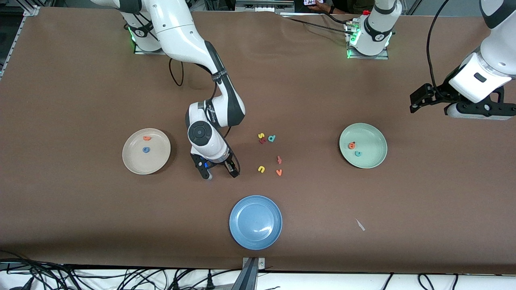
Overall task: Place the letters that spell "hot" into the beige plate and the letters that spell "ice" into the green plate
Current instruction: 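Reach and grasp the yellow letter with the right gripper, then carry the yellow letter to the beige plate and open the right gripper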
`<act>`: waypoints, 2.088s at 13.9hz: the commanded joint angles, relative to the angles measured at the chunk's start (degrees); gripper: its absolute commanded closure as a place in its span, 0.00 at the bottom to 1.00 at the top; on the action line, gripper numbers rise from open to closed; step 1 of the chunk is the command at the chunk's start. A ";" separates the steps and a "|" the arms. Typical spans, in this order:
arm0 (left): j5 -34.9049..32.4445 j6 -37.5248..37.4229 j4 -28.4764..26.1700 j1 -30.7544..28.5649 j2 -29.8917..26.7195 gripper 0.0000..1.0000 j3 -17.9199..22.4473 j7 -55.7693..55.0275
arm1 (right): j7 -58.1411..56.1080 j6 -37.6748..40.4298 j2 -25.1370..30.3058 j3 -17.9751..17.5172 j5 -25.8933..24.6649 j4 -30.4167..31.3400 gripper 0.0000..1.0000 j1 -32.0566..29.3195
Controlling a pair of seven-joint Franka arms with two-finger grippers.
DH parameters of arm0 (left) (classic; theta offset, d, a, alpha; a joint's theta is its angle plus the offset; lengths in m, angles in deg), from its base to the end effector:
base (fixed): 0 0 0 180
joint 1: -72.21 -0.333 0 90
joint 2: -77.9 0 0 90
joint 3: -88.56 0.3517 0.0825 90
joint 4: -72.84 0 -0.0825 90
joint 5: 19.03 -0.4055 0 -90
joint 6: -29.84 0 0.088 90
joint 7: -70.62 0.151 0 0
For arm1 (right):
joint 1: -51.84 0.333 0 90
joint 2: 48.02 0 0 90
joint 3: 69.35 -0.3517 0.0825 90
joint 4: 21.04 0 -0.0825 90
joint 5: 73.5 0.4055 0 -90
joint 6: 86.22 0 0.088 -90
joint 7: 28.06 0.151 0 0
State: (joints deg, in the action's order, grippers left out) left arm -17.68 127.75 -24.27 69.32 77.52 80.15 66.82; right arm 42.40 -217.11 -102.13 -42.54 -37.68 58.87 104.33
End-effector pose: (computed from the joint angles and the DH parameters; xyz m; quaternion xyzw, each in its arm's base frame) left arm 0.5806 -0.0596 0.5705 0.9998 -0.0135 0.0093 0.0120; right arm 0.6541 0.4280 0.1455 -0.8757 0.4787 0.0188 0.0609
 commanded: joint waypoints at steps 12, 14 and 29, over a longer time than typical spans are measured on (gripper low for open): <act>-1.53 -1.32 1.57 0.07 0.55 0.00 -0.11 0.81 | 0.47 -1.13 -3.20 -0.54 1.27 -3.80 0.13 -1.34; -1.53 -1.32 1.57 0.07 0.55 0.00 -0.11 0.81 | 0.38 -1.13 -3.20 -0.54 1.27 -3.97 0.23 -1.34; -1.53 -1.32 1.57 0.07 0.55 0.00 -0.11 0.81 | 0.38 -1.21 -3.20 -1.24 1.18 -3.97 0.60 -1.25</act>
State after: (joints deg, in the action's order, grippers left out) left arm -17.69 127.75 -24.27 69.32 77.53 80.15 66.82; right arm 42.45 -218.31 -103.82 -43.06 -37.67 56.70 103.68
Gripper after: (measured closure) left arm 0.000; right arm 0.559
